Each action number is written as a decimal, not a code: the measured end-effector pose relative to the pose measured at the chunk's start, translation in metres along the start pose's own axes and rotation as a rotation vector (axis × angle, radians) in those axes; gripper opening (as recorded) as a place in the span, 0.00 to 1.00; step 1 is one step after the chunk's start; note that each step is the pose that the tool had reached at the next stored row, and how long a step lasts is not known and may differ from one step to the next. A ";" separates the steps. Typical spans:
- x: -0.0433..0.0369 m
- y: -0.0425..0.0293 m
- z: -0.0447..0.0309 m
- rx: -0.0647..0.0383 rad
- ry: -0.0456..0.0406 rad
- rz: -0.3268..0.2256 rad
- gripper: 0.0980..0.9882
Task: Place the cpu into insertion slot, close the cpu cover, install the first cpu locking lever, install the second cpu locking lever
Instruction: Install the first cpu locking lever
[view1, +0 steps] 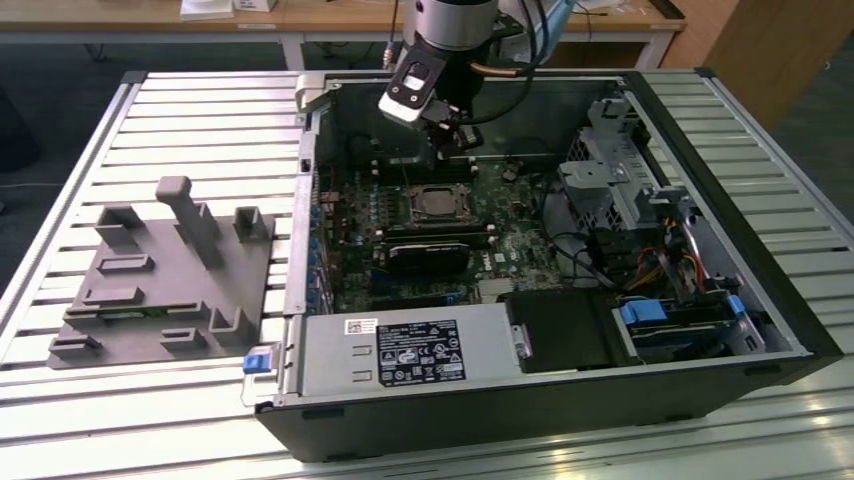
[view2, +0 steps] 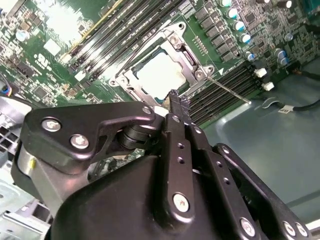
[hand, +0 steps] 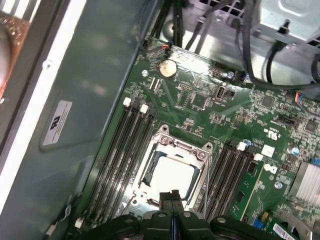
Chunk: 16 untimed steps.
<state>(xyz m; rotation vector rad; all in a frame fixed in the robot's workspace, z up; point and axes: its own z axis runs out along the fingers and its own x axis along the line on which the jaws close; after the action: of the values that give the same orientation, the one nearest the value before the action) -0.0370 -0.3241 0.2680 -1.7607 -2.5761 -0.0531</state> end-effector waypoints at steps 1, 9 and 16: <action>0.0000 0.0000 0.0000 0.000 0.0002 -0.012 0.01; 0.0000 0.0000 0.0000 0.005 0.0021 -0.128 0.01; 0.0000 0.0000 0.0000 0.008 0.0037 -0.231 0.01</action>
<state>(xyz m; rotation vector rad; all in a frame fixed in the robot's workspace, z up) -0.0370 -0.3241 0.2679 -1.4495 -2.7590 -0.0489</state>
